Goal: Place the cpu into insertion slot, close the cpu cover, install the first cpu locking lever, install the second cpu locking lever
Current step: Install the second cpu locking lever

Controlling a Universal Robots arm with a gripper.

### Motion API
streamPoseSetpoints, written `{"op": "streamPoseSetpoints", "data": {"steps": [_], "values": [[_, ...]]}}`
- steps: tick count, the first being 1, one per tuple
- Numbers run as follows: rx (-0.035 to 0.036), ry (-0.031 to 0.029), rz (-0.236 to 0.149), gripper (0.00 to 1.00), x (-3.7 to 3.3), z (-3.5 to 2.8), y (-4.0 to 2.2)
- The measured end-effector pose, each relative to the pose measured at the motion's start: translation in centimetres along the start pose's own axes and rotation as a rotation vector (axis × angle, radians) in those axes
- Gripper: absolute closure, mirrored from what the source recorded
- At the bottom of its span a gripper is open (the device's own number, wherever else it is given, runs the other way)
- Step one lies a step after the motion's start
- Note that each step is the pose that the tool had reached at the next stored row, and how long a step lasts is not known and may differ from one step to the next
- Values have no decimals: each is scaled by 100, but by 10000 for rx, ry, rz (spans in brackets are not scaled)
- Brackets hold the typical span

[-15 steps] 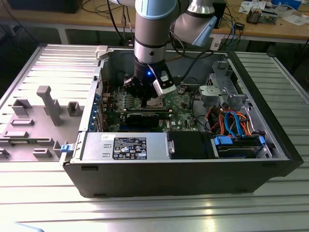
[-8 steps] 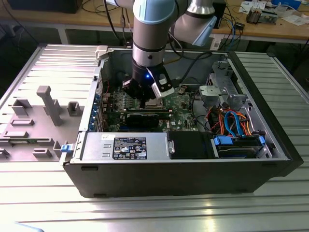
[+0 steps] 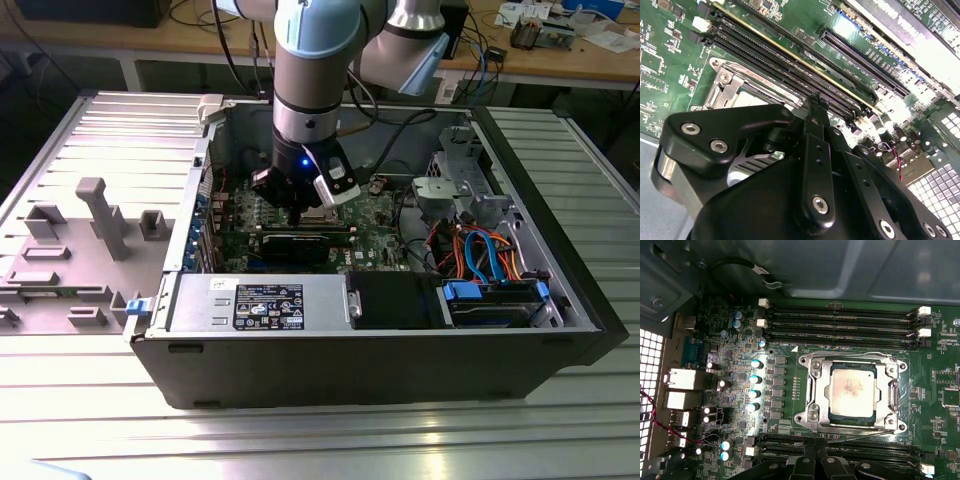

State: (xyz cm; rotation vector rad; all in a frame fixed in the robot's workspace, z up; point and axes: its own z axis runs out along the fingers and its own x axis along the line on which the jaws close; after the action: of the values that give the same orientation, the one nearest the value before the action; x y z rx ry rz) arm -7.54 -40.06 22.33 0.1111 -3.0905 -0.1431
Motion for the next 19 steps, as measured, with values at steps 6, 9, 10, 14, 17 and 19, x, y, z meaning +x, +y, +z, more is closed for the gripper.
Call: {"op": "streamPoseSetpoints", "data": {"steps": [6,9,10,14,17,19], "values": [[0,0,0,89,0,1,0],[-16,-3,-3,89,0,1,-11],[-28,-3,-3,89,1,0,-18],[-199,-7,-89,89,18,9,-39],[-397,-12,-212,89,44,33,-40],[-397,-8,-212,89,45,66,-49]]}}
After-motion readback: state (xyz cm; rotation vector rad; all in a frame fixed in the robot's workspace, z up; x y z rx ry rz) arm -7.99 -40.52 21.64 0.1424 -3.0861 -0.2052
